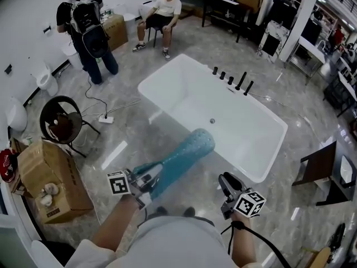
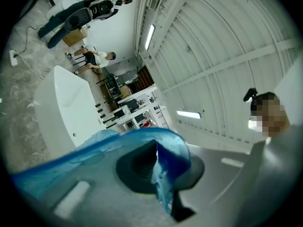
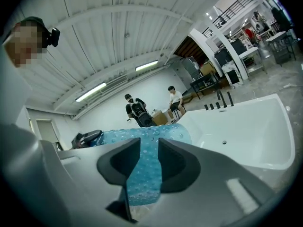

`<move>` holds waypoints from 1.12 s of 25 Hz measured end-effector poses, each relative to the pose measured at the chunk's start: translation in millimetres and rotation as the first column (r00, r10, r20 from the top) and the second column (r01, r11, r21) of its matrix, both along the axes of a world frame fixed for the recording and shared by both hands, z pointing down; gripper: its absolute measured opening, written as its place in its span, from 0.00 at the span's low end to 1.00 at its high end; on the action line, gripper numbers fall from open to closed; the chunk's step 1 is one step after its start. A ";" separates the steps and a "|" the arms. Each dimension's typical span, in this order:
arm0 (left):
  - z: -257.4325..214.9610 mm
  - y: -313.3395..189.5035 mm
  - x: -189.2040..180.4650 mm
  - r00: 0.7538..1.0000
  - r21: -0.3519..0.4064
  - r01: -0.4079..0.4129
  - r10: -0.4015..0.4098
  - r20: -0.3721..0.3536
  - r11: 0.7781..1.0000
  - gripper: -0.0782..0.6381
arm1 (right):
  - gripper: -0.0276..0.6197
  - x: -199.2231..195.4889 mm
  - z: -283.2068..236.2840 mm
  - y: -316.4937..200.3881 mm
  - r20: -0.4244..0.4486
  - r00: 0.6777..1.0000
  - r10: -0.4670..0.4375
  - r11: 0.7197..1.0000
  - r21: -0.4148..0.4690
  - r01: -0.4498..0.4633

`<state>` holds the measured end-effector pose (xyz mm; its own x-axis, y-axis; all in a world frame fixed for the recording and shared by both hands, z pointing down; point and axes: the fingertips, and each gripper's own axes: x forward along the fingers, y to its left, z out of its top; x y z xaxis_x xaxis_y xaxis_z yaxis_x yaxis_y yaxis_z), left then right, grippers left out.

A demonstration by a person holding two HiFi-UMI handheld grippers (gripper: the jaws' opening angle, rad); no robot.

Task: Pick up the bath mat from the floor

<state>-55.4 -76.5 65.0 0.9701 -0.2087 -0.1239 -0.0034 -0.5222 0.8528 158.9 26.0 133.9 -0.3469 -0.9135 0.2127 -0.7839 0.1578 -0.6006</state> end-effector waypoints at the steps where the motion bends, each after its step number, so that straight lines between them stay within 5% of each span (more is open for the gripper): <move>1: -1.1 -3.1 -2.3 1.000 0.000 0.008 -0.008 0.000 1.000 0.13 | 0.23 -0.1 -1.9 0.1 0.010 1.000 -0.004 1.000 0.012 0.004; 19: -5.5 -29.1 -33.3 0.994 0.038 0.098 -0.100 0.039 0.994 0.13 | 0.05 1.7 1.8 -2.6 -0.061 0.997 -0.046 0.999 0.006 0.046; 28: -5.0 -30.2 -36.9 0.994 0.028 0.107 -0.108 0.032 0.994 0.13 | 0.05 -7.3 -3.7 -6.6 -0.102 0.992 -0.080 0.996 0.032 0.084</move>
<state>-92.3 -106.8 60.0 0.9459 -0.3093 -0.0983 -0.0893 -0.5393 0.8374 151.5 19.4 130.2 -0.3997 -0.8905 0.2174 -0.8234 0.2446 -0.5121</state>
